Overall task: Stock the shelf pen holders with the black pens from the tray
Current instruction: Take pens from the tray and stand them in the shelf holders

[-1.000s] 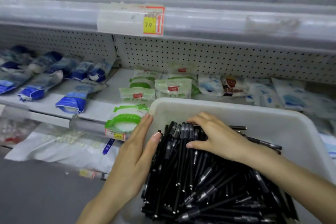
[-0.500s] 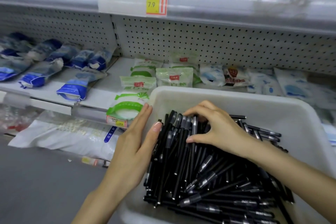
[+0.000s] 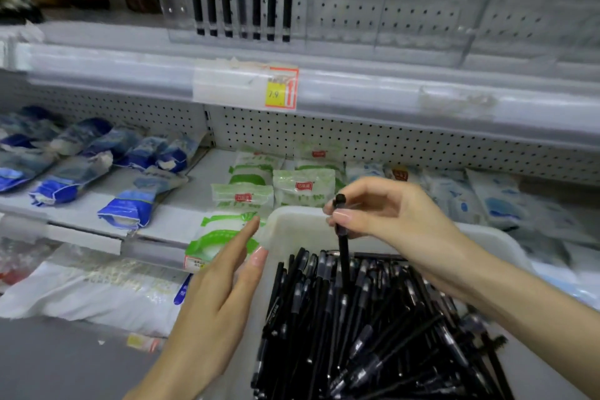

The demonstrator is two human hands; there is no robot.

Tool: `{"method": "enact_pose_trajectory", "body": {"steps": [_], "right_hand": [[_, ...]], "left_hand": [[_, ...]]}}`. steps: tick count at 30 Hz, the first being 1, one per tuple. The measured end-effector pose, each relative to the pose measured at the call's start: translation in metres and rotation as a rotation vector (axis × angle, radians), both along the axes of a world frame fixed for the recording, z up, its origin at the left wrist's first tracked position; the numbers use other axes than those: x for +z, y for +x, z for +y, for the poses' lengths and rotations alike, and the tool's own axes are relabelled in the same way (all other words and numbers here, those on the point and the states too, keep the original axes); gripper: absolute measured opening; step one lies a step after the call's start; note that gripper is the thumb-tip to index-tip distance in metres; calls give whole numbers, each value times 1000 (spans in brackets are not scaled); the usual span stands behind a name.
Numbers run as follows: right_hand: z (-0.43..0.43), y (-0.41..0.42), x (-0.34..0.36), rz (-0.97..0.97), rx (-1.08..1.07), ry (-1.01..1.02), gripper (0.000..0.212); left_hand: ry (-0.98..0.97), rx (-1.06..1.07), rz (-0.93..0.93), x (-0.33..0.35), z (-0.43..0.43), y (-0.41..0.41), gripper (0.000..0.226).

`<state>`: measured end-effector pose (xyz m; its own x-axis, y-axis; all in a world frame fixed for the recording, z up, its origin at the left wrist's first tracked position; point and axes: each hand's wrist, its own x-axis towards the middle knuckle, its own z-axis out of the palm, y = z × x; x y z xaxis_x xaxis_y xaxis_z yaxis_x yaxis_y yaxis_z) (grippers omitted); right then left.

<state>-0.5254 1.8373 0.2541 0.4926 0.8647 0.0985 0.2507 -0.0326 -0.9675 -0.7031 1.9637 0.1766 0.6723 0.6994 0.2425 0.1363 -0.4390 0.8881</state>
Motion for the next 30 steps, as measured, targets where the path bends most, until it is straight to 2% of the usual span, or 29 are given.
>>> {"method": "enact_pose_trajectory", "body": {"steps": [3,6,8,11,16,21,30], "right_hand": [[5,-2,45,-94,17,109,26],[13,-1,94,-142,22,236,29],[21,1,125,-188,37,319,28],[32,5,168,-216,61,410,32],[52,21,227,-208,-11,503,36],[73,45,249,-273,-169,527,36],[112,67,237,-427,-248,519,26]], "left_hand": [[122,2,-128,34,11,4,53],[302,51,-311,81,24,15,51],[445,107,-369,112,34,25,47],[702,171,-362,145,51,45,43],[995,250,-240,167,80,78,56],[1036,274,-188,169,92,98,65],[997,241,-156,152,110,111,60]]}}
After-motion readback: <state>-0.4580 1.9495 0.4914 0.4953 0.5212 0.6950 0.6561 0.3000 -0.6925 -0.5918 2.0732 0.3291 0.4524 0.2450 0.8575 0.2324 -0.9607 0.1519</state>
